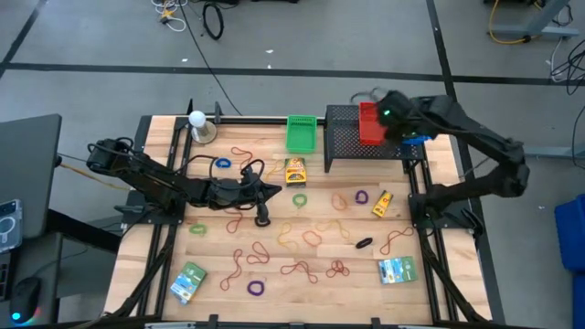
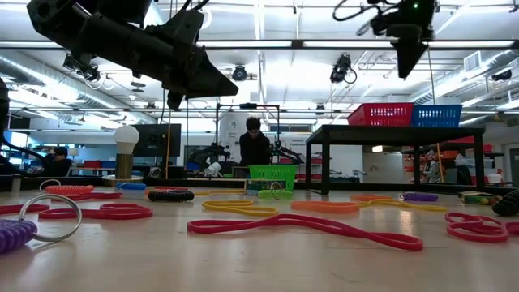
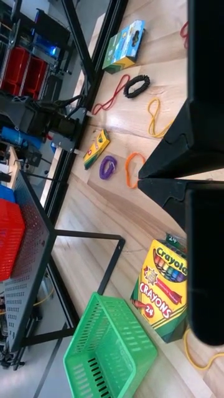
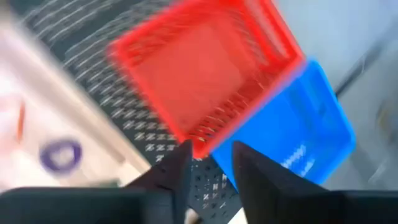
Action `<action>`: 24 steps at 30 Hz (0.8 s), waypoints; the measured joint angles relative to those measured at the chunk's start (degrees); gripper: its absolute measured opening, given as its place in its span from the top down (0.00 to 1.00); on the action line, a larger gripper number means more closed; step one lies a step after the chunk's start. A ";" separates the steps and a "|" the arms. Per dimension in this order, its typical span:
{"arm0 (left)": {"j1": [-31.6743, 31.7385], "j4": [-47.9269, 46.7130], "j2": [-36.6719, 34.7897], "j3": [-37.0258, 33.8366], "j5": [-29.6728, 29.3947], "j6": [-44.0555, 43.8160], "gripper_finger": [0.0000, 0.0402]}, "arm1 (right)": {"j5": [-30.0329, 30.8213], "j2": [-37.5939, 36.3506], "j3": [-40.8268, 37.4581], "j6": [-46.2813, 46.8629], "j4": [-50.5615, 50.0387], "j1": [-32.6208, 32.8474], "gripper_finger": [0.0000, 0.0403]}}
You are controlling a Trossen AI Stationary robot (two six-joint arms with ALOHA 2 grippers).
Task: Pick & Place Office Desk Supplies
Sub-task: Adjust the bins on the shelf
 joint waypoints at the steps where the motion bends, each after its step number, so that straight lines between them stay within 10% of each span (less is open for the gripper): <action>1: 0.00 0.00 0.00 0.00 0.02 -0.19 0.97 | -0.19 -0.19 -0.10 3.55 0.04 -2.30 0.76; 7: 0.00 0.00 0.00 0.00 0.57 -0.97 0.97 | -8.36 0.93 -2.85 9.26 4.38 -14.42 0.98; 24: -0.11 0.13 0.00 0.00 0.66 -3.09 0.97 | -13.32 1.85 -9.59 5.54 1.14 -20.86 0.99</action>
